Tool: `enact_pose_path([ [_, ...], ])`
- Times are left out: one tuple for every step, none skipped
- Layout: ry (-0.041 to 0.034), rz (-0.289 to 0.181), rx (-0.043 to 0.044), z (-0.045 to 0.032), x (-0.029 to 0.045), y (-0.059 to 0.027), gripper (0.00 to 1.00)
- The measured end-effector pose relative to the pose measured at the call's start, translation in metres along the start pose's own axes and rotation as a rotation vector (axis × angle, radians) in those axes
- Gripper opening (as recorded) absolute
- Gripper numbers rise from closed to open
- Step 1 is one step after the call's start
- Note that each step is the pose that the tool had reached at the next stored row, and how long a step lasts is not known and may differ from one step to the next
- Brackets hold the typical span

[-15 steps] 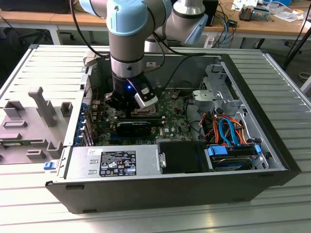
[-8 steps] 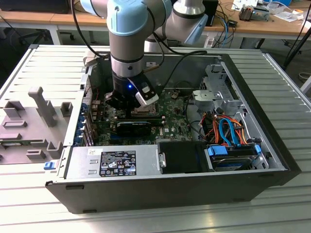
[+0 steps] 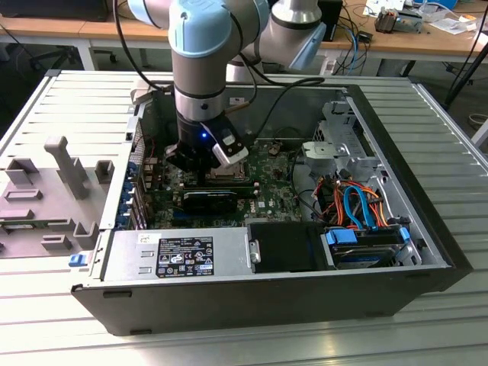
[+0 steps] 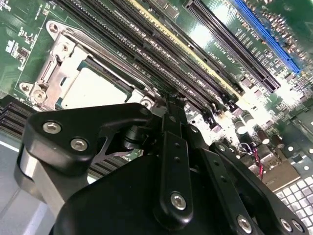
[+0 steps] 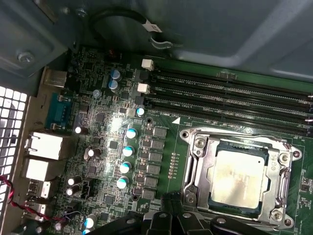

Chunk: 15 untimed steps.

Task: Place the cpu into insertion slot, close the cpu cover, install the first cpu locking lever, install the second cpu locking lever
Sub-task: 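Install the second cpu locking lever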

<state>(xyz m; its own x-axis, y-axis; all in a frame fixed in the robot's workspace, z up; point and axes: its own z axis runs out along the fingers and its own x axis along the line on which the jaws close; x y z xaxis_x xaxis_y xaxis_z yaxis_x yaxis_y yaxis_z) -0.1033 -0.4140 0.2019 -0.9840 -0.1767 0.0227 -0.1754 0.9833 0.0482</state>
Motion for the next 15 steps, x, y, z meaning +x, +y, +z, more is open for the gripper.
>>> enact_pose_path([
  [-0.0001, 0.0, -0.0002, 0.0004, 0.0, -0.0004, 0.11],
  [-0.0001, 0.0, -0.0004, 0.0004, 0.0, -0.0009, 0.11],
  [-0.0002, 0.0, -0.0008, 0.0005, 0.0002, -0.0019, 0.11],
  [-0.0003, 0.0, -0.0003, 0.0005, 0.0003, -0.0021, 0.11],
  [-0.0002, 0.0, 0.0008, 0.0002, 0.0003, -0.0021, 0.11],
  [0.0002, 0.0, 0.002, -0.0008, 0.0004, -0.0023, 0.11],
  [0.0003, 0.0, 0.0035, -0.0034, 0.0004, -0.0023, 0.11],
  [0.0008, 0.0, 0.0041, -0.0051, 0.0004, -0.0021, 0.11],
  [0.0008, 0.0, 0.004, -0.0053, -0.0003, -0.0021, 0.11],
  [0.0024, 0.0, 0.0039, -0.0054, -0.0032, -0.0026, 0.11],
  [0.0117, 0.001, 0.0022, -0.0052, -0.0122, -0.0042, 0.11],
  [0.0205, 0.001, 0.0007, -0.0049, -0.0208, -0.0058, 0.11],
  [0.0274, 0.001, -0.0006, -0.0047, -0.0287, -0.0072, 0.11],
  [0.0321, 0.001, -0.0013, -0.0046, -0.0333, -0.0081, 0.11],
  [0.0383, 0.002, -0.0023, -0.0041, -0.0379, -0.009, 0.11],
])
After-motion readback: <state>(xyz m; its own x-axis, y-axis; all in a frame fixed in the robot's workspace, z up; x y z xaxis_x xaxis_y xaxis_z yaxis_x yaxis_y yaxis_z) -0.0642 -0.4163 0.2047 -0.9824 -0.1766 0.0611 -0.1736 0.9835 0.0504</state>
